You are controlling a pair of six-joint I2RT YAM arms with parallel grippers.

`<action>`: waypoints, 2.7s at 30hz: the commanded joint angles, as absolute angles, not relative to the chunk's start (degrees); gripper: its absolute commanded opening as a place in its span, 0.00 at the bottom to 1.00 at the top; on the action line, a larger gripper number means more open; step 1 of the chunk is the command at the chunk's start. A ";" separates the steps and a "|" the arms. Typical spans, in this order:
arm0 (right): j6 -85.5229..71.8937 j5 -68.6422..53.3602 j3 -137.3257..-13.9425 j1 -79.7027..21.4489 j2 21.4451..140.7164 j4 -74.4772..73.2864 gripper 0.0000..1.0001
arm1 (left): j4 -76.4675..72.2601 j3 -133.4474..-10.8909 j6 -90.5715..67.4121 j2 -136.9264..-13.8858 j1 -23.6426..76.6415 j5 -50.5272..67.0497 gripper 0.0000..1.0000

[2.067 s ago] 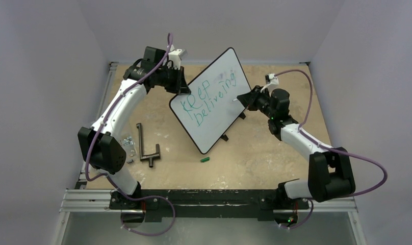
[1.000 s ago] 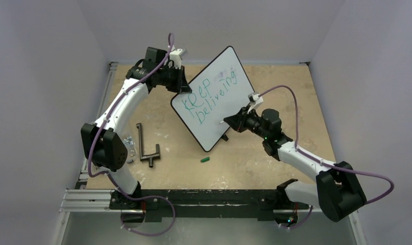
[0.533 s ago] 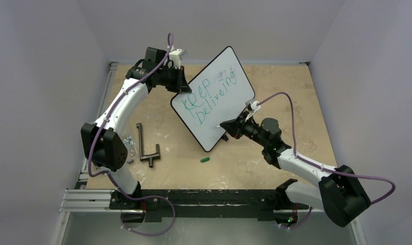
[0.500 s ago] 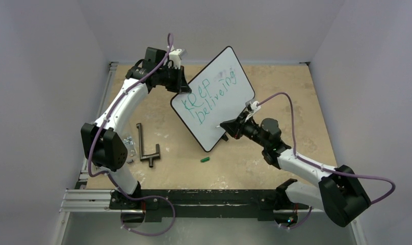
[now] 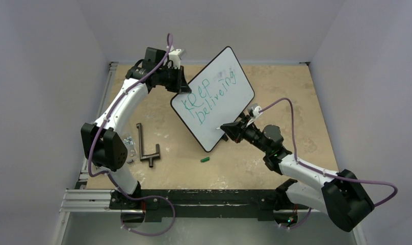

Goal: Write a sentence on the whiteboard

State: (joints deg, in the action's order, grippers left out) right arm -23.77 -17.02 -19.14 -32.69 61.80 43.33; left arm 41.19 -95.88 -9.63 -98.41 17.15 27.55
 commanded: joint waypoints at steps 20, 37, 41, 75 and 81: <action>-21.12 -11.61 -22.74 -35.75 72.47 54.82 0.00 | 44.60 -95.16 -2.55 -99.40 14.41 10.23 0.00; -20.31 -9.64 -27.76 -38.03 80.97 55.43 0.00 | 44.72 -95.45 -3.08 -99.00 14.13 11.49 0.00; -20.39 -10.05 -28.13 -38.77 82.44 55.46 0.00 | 44.67 -95.54 -3.13 -99.06 14.02 11.66 0.00; -20.56 0.99 -24.93 -43.02 79.99 47.74 0.00 | 44.81 -95.62 -3.34 -98.61 13.96 12.39 0.00; -20.70 4.31 -26.40 -43.05 80.36 45.43 0.00 | 44.86 -95.62 -3.26 -98.60 13.97 12.39 0.00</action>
State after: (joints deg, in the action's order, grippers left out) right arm -21.76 -0.73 -24.51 -42.85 80.49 48.80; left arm 41.32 -95.88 -8.86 -98.41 16.43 29.32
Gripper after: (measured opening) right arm 0.112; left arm 0.050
